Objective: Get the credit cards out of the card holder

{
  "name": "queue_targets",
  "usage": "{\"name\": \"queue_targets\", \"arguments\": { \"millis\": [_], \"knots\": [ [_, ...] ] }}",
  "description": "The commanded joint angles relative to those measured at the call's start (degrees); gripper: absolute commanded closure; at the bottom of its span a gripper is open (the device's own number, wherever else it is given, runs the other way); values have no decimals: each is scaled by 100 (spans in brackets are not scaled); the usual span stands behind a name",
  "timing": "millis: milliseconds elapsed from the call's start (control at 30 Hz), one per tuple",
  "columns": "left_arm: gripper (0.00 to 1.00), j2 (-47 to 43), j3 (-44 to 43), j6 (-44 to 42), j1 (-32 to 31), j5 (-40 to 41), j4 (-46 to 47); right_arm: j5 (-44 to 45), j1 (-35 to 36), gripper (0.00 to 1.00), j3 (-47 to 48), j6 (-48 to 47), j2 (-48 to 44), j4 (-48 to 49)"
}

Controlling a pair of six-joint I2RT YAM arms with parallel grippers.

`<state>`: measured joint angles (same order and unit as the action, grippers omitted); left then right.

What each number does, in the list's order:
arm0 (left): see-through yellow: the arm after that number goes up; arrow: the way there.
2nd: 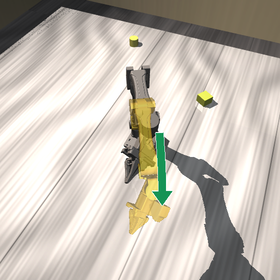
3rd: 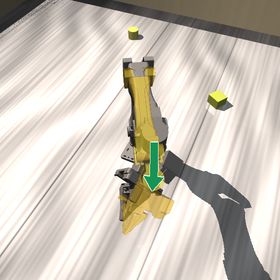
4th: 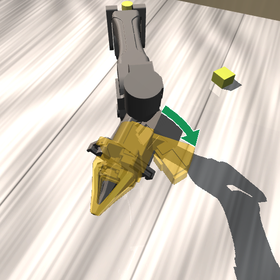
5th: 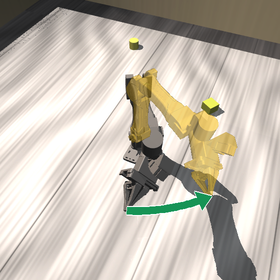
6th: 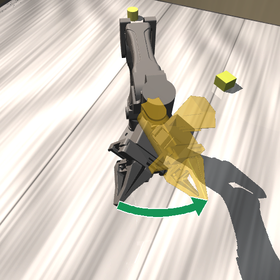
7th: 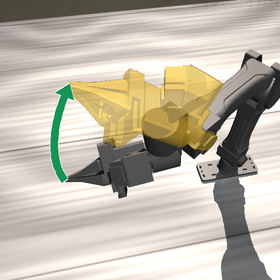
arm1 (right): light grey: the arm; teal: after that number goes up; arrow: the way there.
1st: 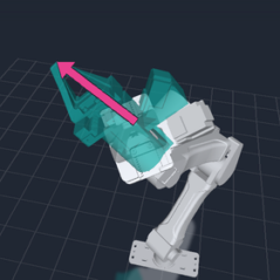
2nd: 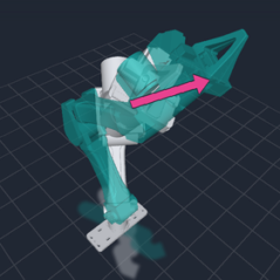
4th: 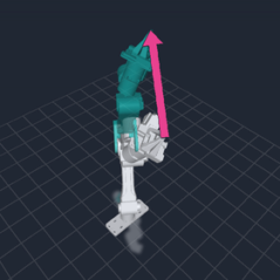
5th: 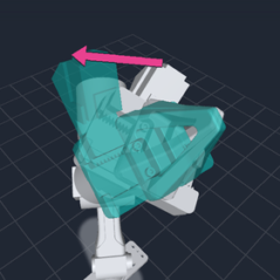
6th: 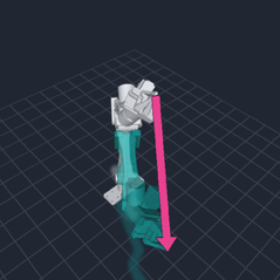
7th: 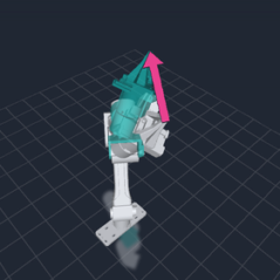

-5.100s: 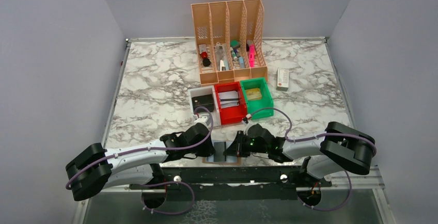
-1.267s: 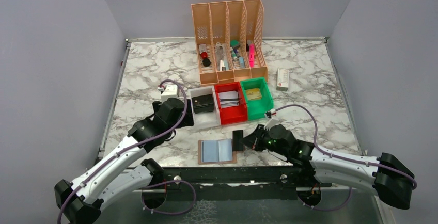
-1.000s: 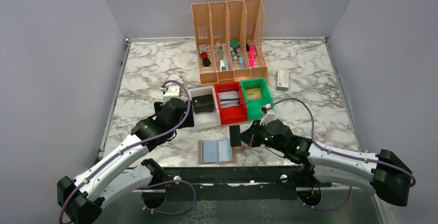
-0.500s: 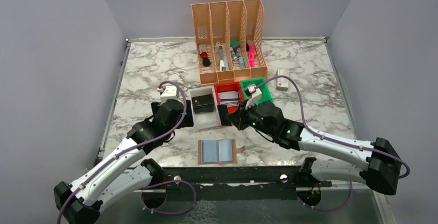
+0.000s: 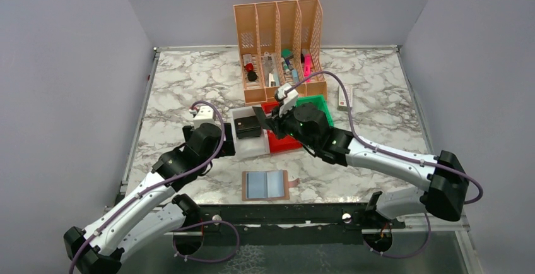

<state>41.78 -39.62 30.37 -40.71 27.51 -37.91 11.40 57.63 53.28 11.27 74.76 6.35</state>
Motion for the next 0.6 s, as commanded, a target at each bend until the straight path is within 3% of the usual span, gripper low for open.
{"name": "queue_targets", "arguments": {
  "millis": [0, 267, 567],
  "knots": [
    [1, -120, 33, -1, 36, 123, 23, 127, -15, 99, 506, -812, 406, -13],
    [1, -274, 67, 12, 37, 138, 34, 142, -15, 99, 1462, -1809, 1578, -320],
    [1, -336, 50, 20, 60, 212, 18, 825, 7, 99, 2403, -2358, 3030, -829]
  ]
}}
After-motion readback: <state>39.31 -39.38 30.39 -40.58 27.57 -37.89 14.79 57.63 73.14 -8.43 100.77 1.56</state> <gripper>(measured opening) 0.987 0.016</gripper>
